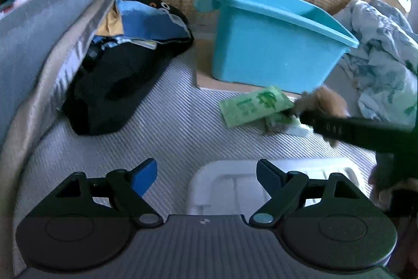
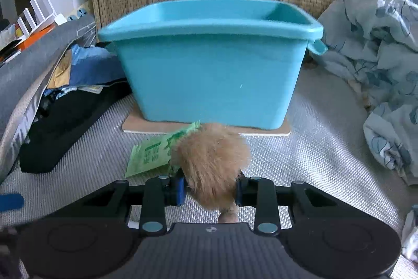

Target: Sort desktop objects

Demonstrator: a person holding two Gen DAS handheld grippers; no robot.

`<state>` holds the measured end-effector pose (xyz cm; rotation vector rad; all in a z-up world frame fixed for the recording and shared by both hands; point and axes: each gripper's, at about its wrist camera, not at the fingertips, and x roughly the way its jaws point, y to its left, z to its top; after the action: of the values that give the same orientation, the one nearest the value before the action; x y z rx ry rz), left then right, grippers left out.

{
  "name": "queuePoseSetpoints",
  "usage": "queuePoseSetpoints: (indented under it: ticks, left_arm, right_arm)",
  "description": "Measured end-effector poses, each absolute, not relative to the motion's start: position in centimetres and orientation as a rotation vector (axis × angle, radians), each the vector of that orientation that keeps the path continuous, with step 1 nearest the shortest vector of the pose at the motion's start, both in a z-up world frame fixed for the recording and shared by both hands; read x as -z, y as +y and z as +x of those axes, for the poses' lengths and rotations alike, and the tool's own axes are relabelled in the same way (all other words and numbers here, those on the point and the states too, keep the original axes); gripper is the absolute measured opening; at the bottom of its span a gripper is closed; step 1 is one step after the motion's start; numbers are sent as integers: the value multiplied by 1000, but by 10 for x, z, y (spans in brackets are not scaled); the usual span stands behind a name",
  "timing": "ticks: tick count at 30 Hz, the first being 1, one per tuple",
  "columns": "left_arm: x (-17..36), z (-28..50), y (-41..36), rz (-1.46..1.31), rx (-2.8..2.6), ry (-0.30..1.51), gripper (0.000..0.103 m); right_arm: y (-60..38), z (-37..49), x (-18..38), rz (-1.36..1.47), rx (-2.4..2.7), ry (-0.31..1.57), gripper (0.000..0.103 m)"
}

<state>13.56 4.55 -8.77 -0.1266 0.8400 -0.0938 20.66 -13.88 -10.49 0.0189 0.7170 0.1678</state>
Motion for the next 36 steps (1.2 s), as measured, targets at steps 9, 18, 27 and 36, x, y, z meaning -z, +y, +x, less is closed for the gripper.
queuePoseSetpoints:
  ticks: [9, 18, 27, 36]
  left_arm:
    - [104, 131, 40, -74, 98, 828, 86]
    - [107, 132, 33, -44, 118, 808, 86]
    - [111, 138, 29, -22, 127, 791, 86]
    - [113, 150, 30, -186, 121, 783, 86]
  right_arm:
    - [-136, 199, 81, 5, -165, 645, 36]
    - [-138, 195, 60, 1, -163, 583, 36]
    - [-149, 195, 44, 4, -144, 544, 36]
    - [-156, 197, 36, 12, -130, 537, 36]
